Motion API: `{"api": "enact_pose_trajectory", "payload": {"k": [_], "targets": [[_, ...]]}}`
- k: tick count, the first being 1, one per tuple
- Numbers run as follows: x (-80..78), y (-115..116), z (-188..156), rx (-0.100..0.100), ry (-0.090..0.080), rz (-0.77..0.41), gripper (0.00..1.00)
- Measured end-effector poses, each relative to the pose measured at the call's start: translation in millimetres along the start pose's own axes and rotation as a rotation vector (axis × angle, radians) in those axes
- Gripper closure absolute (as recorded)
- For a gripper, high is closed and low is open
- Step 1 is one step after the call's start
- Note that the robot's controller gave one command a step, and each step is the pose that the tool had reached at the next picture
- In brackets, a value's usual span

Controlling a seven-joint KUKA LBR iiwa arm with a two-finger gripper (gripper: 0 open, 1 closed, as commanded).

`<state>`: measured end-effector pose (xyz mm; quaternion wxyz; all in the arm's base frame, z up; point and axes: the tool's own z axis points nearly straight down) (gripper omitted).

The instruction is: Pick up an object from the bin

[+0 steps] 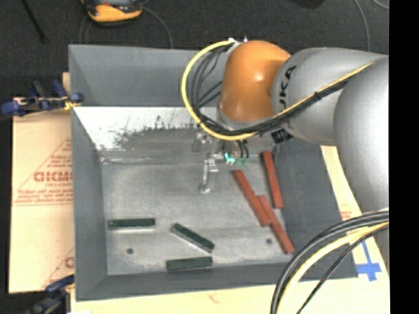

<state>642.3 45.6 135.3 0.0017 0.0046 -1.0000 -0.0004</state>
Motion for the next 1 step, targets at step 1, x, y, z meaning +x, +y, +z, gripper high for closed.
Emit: {"api": "enact_pose_trajectory", "payload": {"k": [1], "targets": [[-2.0, 0.1, -5.1, -0.001, -0.008, 0.000, 0.00]]}}
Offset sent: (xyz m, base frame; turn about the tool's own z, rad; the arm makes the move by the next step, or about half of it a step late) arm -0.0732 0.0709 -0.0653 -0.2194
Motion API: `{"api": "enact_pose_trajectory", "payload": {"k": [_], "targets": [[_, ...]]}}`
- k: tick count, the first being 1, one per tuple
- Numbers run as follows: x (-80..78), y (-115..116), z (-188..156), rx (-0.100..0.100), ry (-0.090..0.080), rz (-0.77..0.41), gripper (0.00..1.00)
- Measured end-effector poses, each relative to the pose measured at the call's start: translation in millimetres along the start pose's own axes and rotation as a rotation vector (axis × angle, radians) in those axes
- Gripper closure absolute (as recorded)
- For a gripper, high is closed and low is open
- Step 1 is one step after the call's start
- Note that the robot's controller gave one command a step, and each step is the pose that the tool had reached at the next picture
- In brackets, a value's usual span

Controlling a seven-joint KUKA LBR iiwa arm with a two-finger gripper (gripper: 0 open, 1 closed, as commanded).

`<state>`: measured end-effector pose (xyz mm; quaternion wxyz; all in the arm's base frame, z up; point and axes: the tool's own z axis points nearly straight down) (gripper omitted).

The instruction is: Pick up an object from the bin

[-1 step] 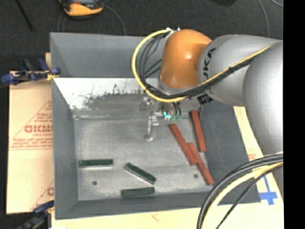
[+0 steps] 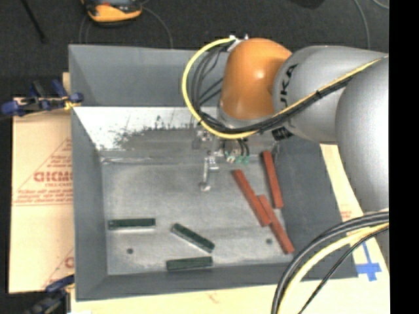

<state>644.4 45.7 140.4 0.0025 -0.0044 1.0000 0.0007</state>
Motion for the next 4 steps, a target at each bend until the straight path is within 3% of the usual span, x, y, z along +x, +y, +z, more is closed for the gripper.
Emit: {"api": "enact_pose_trajectory", "payload": {"k": [1, 2, 3, 4], "targets": [[27.8, 24, 26, 0.005, -0.010, -0.081, 0.00], [47.1, 68, 54, 0.000, 0.003, -0.107, 0.00], [74.6, 65, 56, -0.001, 0.002, 0.157, 0.00], [79.4, 80, 59, 0.002, 0.001, 0.073, 0.00]]}}
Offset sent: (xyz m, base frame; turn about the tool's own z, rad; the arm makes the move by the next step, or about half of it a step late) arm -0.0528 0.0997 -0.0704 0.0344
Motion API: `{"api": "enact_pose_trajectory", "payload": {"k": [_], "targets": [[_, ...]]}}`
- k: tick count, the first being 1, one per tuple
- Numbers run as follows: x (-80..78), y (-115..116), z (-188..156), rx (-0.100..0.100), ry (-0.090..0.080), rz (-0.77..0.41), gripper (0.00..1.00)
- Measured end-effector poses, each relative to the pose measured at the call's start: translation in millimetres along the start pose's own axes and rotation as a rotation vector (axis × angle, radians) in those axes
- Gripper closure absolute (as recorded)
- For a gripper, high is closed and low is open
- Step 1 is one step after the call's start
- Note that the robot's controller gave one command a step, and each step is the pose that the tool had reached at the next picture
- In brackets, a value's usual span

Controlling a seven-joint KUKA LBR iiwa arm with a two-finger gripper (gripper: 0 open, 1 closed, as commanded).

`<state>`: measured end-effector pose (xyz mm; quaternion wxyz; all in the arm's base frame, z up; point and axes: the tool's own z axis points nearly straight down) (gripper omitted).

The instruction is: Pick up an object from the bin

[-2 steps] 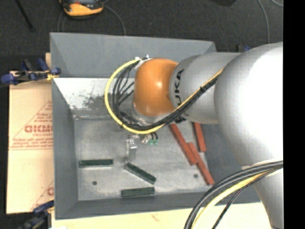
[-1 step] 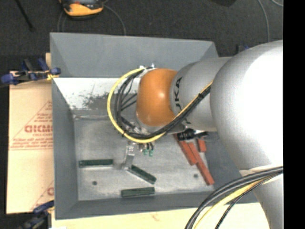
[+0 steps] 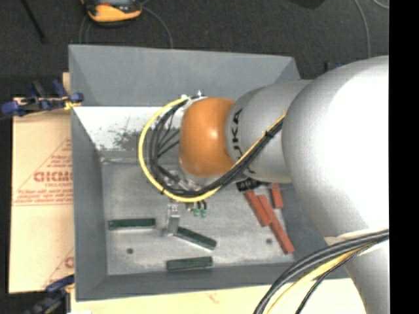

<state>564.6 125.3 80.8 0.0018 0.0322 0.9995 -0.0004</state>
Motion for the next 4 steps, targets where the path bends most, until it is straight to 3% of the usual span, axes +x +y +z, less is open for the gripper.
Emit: {"api": "enact_pose_trajectory", "payload": {"k": [1, 2, 3, 4], "targets": [[20.2, 29, 3, -0.001, 0.001, -0.246, 0.00], [54.5, 58, 10, -0.003, 0.002, -0.046, 1.00], [54.4, 58, 10, -0.003, 0.002, -0.045, 0.00], [54.1, 58, 10, -0.003, 0.001, -0.044, 1.00]]}}
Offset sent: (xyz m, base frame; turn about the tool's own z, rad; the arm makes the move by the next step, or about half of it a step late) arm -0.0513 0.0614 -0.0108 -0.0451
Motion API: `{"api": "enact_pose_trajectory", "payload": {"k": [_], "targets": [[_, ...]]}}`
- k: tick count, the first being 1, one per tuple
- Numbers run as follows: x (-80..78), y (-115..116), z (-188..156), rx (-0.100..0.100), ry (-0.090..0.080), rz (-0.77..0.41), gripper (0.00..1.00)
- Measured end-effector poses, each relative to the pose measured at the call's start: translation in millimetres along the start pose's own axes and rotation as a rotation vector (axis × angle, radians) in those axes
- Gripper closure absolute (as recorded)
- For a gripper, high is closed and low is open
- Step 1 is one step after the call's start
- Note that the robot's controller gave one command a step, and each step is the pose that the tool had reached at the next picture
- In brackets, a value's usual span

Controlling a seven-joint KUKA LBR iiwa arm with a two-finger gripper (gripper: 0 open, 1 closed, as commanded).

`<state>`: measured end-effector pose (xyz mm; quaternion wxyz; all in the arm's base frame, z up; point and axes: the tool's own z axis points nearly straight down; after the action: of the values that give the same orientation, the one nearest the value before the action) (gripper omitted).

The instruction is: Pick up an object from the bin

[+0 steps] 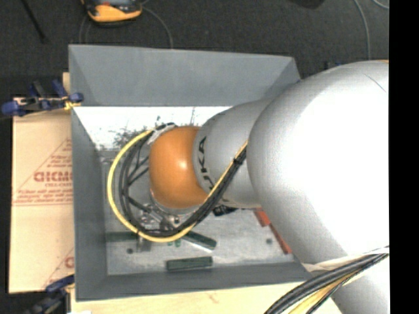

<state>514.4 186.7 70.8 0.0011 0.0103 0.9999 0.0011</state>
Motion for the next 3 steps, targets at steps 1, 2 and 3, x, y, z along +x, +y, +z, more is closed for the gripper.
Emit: {"api": "enact_pose_trajectory", "payload": {"k": [1, 2, 3], "targets": [[0.1, 0, 0, 0.000, 0.000, 0.000, 1.00], [3.8, -7, -56, 0.003, 0.007, -0.004, 1.00], [10.7, 14, -81, 0.000, -0.004, 0.026, 1.00]]}}
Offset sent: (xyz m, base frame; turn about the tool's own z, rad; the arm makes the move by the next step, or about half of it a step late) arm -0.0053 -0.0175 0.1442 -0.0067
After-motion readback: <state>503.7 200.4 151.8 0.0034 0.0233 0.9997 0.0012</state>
